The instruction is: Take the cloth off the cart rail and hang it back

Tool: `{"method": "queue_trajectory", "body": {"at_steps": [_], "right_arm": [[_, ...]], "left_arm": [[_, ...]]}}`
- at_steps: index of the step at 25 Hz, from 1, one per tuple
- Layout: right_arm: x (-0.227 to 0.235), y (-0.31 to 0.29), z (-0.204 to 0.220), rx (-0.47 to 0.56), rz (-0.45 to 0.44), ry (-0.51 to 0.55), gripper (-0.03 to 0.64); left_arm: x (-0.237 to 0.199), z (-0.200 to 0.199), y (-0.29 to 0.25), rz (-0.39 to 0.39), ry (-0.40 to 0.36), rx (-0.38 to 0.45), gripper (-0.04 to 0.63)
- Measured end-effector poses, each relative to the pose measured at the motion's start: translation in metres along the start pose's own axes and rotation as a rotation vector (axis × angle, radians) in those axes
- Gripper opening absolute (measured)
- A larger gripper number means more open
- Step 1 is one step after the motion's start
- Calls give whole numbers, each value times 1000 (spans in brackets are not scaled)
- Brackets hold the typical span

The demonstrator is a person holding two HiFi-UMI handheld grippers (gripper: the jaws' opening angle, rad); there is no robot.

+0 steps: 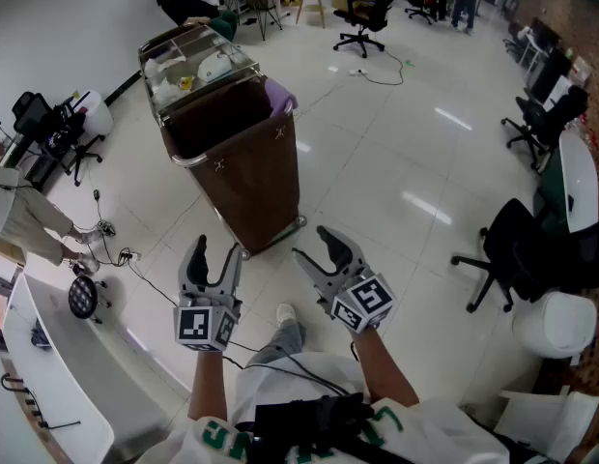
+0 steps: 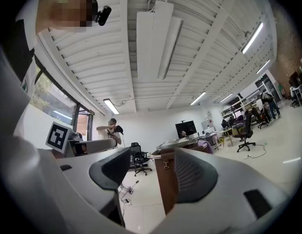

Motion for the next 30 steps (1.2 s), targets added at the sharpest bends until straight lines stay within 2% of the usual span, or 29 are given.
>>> {"method": "queue_trajectory", "body": {"at_steps": [5, 11, 16, 19, 25, 30], "right_arm": [[26, -69, -2, 15, -14, 23, 290], [51, -142, -13, 35, -4, 78, 290], [64, -185, -10, 31, -24, 99, 290], [86, -209, -9, 23, -27, 102, 290], [153, -261, -11, 35, -56, 86, 290], [217, -313, -4, 19, -117, 39, 290]], "left_arm": [[-45, -3, -55, 10, -15, 53, 277], [-93, 3, -116, 42, 24, 74, 277], [-121, 18, -147, 50, 12, 71, 278], [-126, 20, -168, 51, 33, 60, 277], [-141, 32, -227, 12, 14, 64, 278], [-155, 40, -291, -62, 1, 78, 277]]}}
Point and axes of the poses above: the fingertips, and each gripper's own axes: y backward along the fingers, x to its right, z out of its underside, the point moved 2 cm from there along y, backward along the fingers, and after that the axes turned 11 degrees about x, right-handed, at the moved point
